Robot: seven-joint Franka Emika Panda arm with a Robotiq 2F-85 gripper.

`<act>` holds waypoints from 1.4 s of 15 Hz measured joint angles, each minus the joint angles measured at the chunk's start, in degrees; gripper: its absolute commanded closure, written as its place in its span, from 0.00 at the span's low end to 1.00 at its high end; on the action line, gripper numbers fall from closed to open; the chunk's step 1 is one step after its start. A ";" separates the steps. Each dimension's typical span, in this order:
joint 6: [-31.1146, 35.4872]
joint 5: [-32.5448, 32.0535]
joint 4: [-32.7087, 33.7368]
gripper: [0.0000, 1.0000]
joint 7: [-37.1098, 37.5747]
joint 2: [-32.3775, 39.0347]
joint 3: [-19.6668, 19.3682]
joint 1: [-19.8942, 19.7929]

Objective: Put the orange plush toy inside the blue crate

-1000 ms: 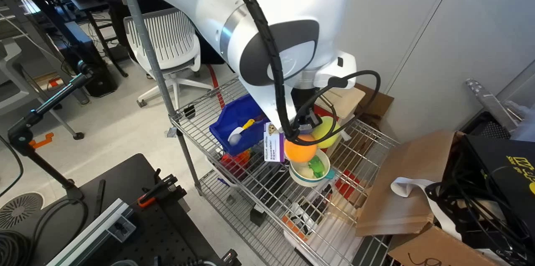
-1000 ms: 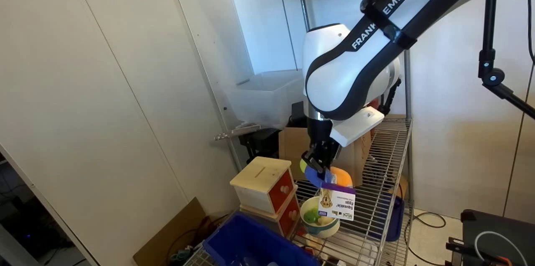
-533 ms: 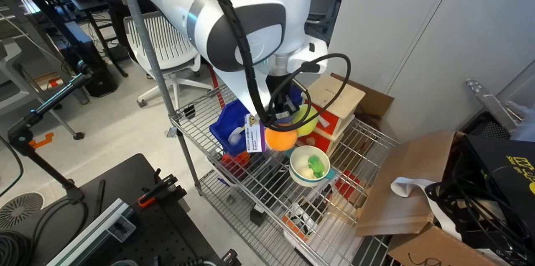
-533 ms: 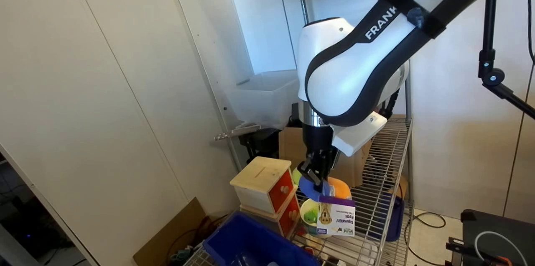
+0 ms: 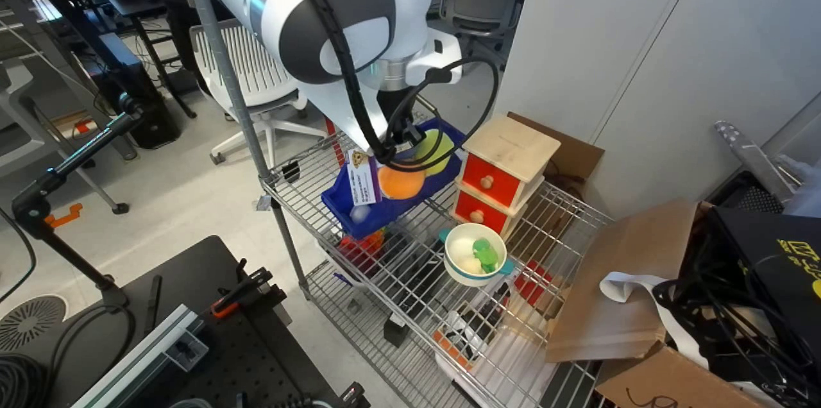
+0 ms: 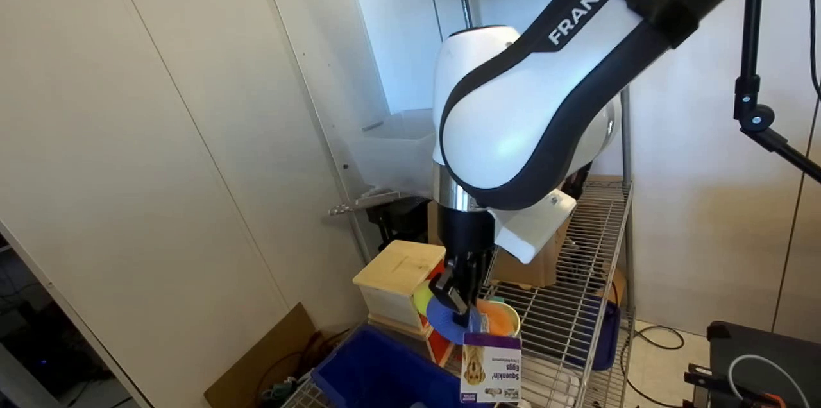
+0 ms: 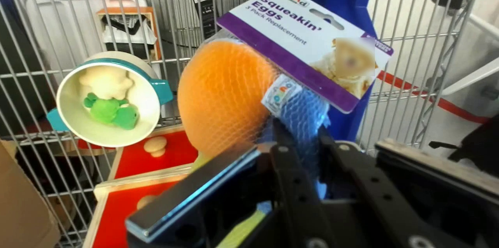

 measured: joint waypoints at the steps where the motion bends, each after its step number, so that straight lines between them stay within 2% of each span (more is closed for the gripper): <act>1: 0.17 1.21 0.03 0.96 -1.46 0.02 0.50 0.02; 6: 0.19 8.37 0.20 0.96 -9.25 1.08 2.30 0.02; 9: 0.19 10.59 0.29 0.96 -12.50 2.74 2.69 0.02; 10: 0.19 10.91 0.39 0.90 -13.07 3.38 2.74 0.01; 11: 0.19 11.17 0.56 0.78 -13.41 4.04 2.79 -0.01; 13: 0.19 11.32 1.05 0.71 -13.61 5.36 2.84 -0.05; 15: 0.19 11.32 1.61 0.90 -13.62 6.58 2.85 -0.10; 17: 0.19 11.32 2.16 0.99 -13.62 7.55 2.91 -0.21; 18: 0.19 11.32 2.43 0.91 -13.62 7.93 2.98 -0.30; 19: 0.19 11.32 2.64 0.61 -13.62 8.16 3.03 -0.35; 21: 0.19 11.32 3.02 0.50 -13.62 8.35 3.09 -0.42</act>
